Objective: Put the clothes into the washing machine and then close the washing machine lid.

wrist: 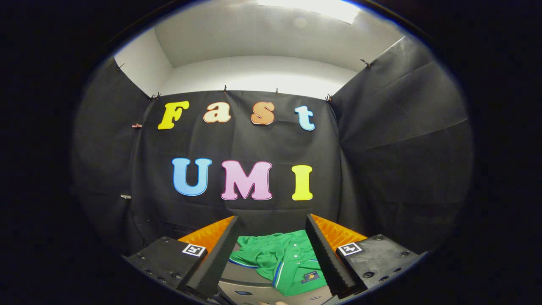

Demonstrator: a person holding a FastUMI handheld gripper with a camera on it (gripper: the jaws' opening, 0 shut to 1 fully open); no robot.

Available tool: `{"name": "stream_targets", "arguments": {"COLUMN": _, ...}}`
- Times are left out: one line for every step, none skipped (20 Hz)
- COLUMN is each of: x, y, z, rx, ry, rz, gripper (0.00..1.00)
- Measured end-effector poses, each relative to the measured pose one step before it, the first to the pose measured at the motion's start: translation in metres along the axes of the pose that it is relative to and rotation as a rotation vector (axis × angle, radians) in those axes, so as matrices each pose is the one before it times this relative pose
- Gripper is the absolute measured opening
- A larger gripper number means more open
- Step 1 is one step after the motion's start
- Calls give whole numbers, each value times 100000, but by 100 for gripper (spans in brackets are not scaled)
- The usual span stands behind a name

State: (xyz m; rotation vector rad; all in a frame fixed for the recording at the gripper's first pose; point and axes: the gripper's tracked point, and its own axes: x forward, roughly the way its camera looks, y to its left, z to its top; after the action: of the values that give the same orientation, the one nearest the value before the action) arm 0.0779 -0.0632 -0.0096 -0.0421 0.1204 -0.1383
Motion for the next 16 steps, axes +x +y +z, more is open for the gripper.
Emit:
{"name": "stream_targets", "arguments": {"x": 852, "y": -265, "z": -147, "rx": -439, "ry": 1584, "rz": -659, "gripper": 97}}
{"name": "stream_targets", "arguments": {"x": 921, "y": -211, "z": -108, "rx": -456, "ry": 1619, "rz": -699, "gripper": 97}}
{"name": "stream_targets", "arguments": {"x": 836, "y": -220, "z": 28, "rx": -245, "ry": 1437, "rz": -549, "gripper": 97}}
{"name": "stream_targets", "arguments": {"x": 934, "y": -90, "z": 150, "rx": 57, "ry": 1330, "rz": -444, "gripper": 97}}
{"name": "stream_targets", "arguments": {"x": 836, "y": -236, "z": -3, "rx": 651, "ry": 1278, "rz": -383, "gripper": 97}}
{"name": "stream_targets", "arguments": {"x": 788, "y": -127, "z": -63, "rx": 854, "ry": 1345, "rz": -425, "gripper": 97}}
{"name": "stream_targets", "arguments": {"x": 873, "y": -249, "z": -136, "rx": 734, "ry": 1682, "rz": -873, "gripper": 97}}
{"name": "stream_targets", "arguments": {"x": 906, "y": -359, "z": -312, "rx": 312, "ry": 1898, "rz": -1001, "gripper": 97}}
{"name": "stream_targets", "arguments": {"x": 919, "y": -63, "z": -195, "rx": 151, "ry": 2265, "rz": -72, "gripper": 97}}
{"name": "stream_targets", "arguments": {"x": 797, "y": -76, "z": -347, "rx": -157, "ry": 2242, "rz": -92, "gripper": 97}}
{"name": "stream_targets", "arguments": {"x": 812, "y": -203, "z": -346, "rx": -365, "ry": 2255, "rz": -433, "gripper": 97}}
{"name": "stream_targets", "arguments": {"x": 1125, "y": -214, "z": -345, "rx": -424, "ry": 2804, "rz": -632, "gripper": 97}}
{"name": "stream_targets", "arguments": {"x": 994, "y": -207, "z": -372, "rx": -618, "ry": 2738, "rz": -830, "gripper": 97}}
{"name": "stream_targets", "arguments": {"x": 870, "y": -180, "z": -428, "rx": -350, "ry": 2953, "rz": -483, "gripper": 97}}
{"name": "stream_targets", "arguments": {"x": 770, "y": -35, "z": -441, "rx": -147, "ry": 3039, "rz": -256, "gripper": 97}}
{"name": "stream_targets", "arguments": {"x": 883, "y": -131, "z": -528, "rx": -132, "ry": 2789, "rz": -392, "gripper": 98}}
